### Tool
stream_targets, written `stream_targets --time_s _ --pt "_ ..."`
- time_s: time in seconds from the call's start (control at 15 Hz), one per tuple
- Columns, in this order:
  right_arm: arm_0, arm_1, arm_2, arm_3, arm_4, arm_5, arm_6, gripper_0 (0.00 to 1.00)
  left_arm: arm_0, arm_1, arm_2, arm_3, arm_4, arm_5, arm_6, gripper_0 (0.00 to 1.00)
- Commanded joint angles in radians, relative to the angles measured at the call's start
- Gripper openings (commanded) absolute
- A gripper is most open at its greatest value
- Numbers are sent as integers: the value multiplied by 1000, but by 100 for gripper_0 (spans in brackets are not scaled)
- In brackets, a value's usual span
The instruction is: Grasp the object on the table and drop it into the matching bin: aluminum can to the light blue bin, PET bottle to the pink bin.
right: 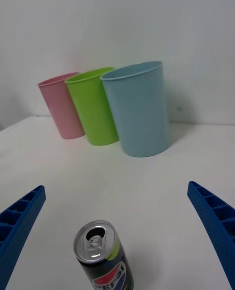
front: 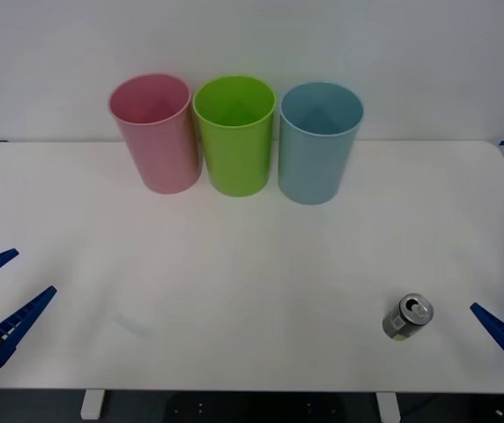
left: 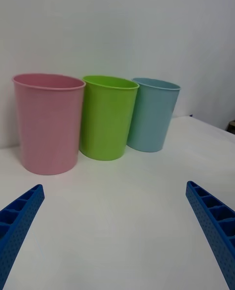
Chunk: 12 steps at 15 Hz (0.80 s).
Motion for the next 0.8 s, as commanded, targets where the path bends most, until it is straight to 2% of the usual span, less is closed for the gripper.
stream_targets --time_s 0.07,0.2,0.6,0.8 --pt "41 -37 9 2 -29 -6 15 100 0 0 0 0 0 0 0 100" --pt "59 -50 9 8 -31 -20 31 100 0 0 0 0 0 0 0 100" --pt "39 -83 2 177 -31 -141 97 100 0 0 0 0 0 0 0 100" --pt "39 -86 -1 209 11 -155 121 100 0 0 0 0 0 0 0 100"
